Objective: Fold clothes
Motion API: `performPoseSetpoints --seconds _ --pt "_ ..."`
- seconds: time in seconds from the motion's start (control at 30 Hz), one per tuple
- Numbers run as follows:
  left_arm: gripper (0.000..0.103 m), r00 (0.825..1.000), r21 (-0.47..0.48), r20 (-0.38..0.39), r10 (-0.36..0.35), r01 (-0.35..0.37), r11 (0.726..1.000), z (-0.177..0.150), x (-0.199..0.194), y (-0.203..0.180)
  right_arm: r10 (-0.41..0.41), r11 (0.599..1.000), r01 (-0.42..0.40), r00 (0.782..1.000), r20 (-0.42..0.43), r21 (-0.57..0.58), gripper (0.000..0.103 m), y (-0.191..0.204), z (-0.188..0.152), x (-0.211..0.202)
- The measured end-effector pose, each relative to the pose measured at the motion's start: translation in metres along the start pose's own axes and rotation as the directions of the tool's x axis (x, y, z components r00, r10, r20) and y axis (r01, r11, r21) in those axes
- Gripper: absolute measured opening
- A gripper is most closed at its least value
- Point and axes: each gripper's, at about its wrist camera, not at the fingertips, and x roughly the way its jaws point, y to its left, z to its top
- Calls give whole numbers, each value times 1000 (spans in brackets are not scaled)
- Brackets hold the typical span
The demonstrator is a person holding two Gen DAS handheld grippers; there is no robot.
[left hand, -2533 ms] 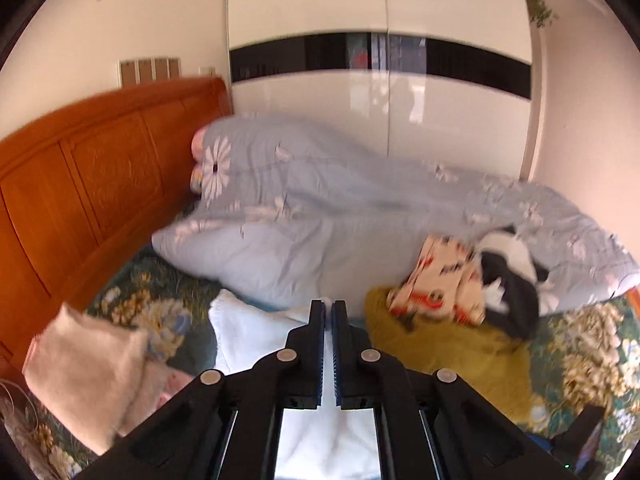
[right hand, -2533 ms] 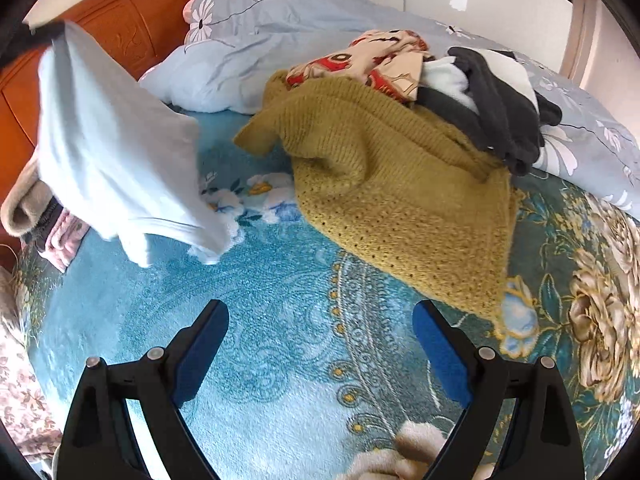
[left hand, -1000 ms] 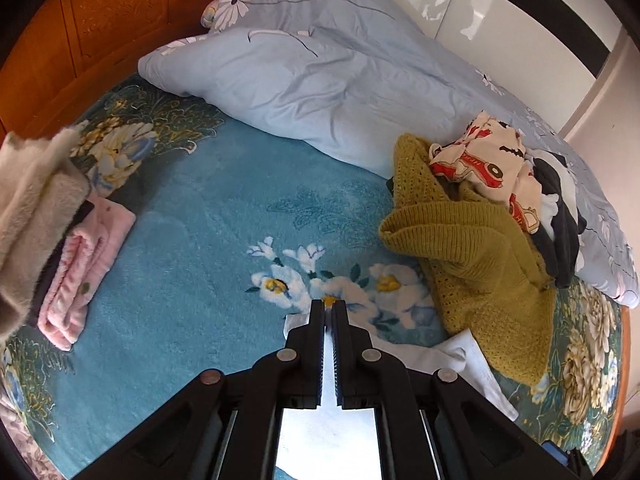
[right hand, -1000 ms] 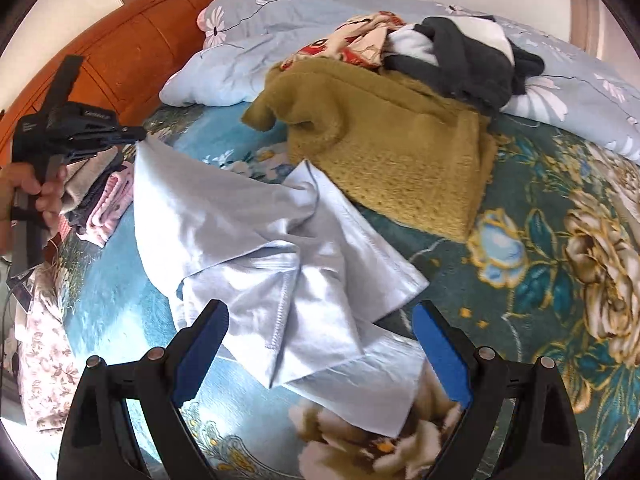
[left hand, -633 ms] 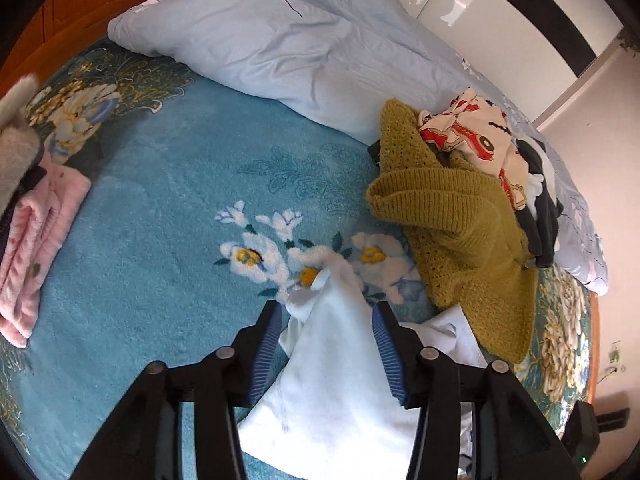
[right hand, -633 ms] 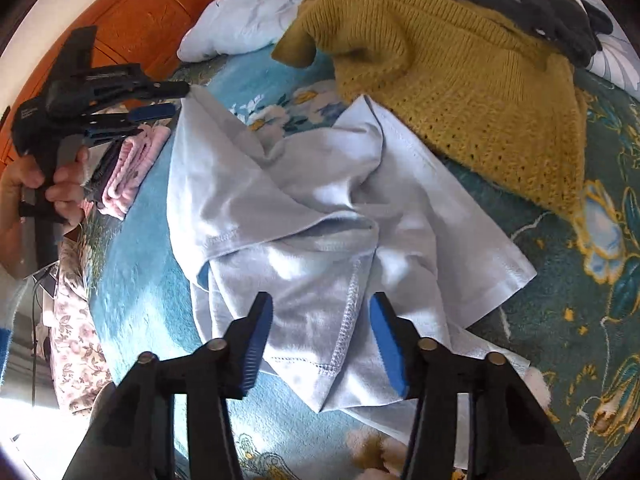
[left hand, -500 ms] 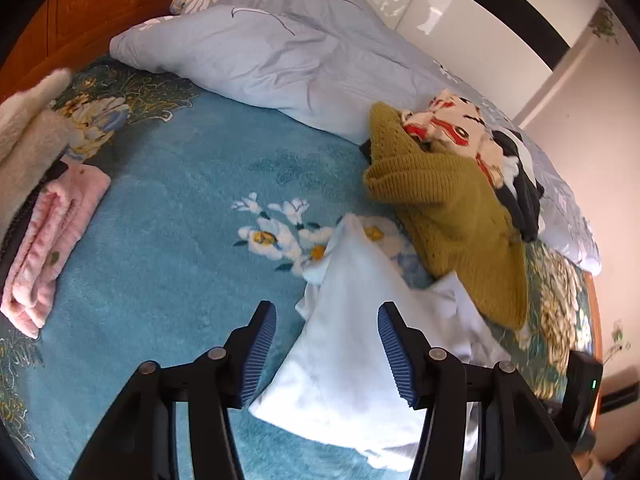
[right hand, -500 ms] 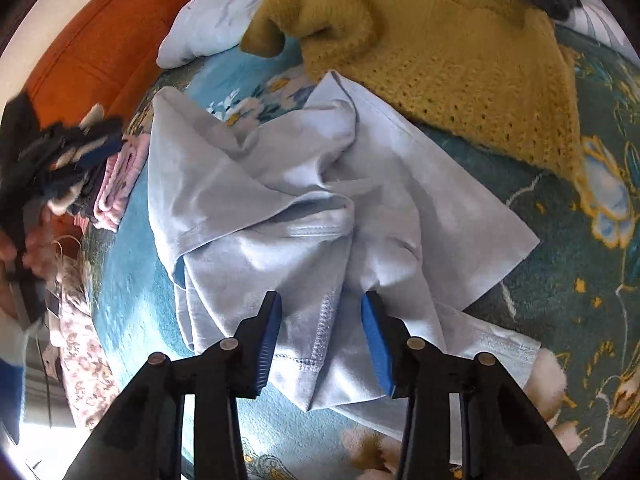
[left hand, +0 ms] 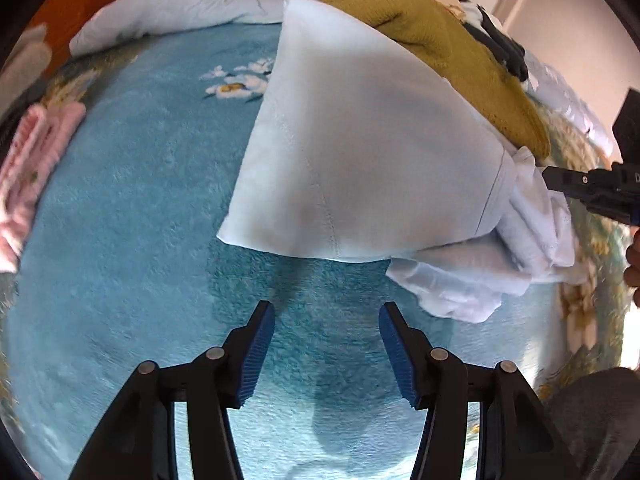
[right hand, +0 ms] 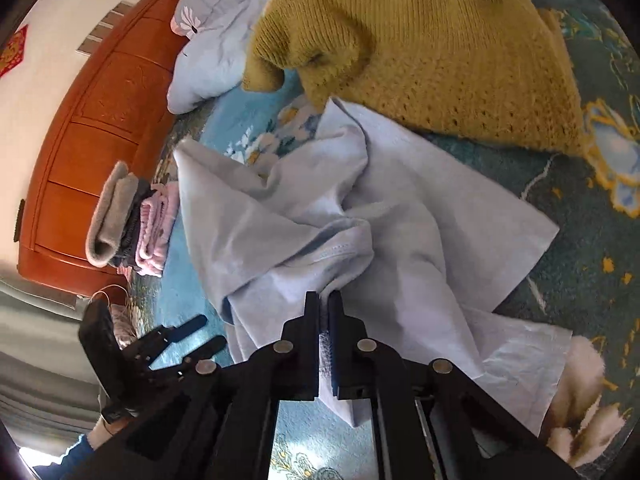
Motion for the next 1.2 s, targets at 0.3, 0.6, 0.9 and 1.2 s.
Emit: performPoseSetpoints --seconds 0.3,0.6,0.9,1.2 --pt "58 910 -611 190 -368 403 681 -4 10 76 -77 993 85 993 93 -86 3 15 27 -21" --pt "52 863 -715 284 -418 481 507 -3 14 75 -75 995 79 994 77 -59 3 4 20 -26" --pt "4 877 -806 303 -373 444 390 -3 10 77 -89 994 95 990 106 -50 3 16 11 -47" --pt "3 837 -640 471 -278 541 546 38 -119 78 -138 976 174 959 246 -132 3 61 6 -105"
